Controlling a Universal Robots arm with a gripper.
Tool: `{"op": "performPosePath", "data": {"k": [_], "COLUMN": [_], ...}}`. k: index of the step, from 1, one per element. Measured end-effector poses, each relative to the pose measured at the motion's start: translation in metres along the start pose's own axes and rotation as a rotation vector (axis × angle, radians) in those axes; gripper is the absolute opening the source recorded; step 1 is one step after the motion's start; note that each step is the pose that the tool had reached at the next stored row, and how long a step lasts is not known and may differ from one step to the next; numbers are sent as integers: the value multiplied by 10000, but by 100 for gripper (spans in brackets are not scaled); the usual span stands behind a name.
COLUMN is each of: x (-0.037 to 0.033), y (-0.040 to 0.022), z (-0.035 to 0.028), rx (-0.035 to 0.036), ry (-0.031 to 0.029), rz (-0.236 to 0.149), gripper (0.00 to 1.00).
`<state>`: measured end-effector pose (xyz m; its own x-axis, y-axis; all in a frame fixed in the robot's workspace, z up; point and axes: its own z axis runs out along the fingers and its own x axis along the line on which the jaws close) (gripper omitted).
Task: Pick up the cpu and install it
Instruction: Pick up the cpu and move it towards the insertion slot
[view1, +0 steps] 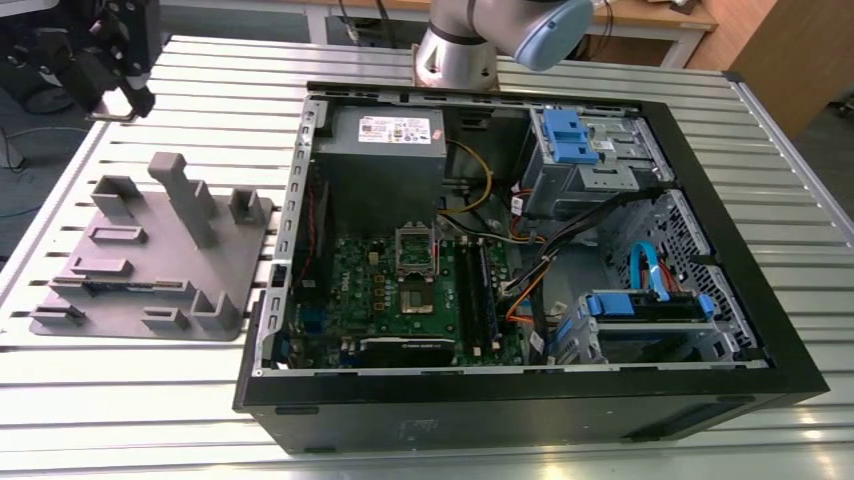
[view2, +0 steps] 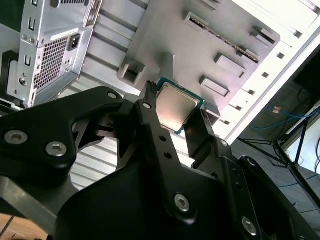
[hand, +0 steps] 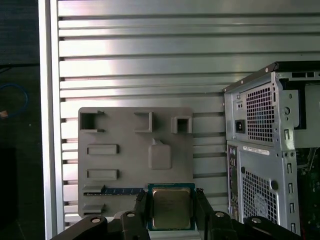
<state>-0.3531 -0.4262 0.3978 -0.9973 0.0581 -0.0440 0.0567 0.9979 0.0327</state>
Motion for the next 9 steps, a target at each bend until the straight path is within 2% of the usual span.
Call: {"op": "performPosePath", "data": {"k": [9], "x": [-160], "y": [9], "z": [14], "rx": [0], "ry": [0], "rz": [0], "gripper": [47]}}
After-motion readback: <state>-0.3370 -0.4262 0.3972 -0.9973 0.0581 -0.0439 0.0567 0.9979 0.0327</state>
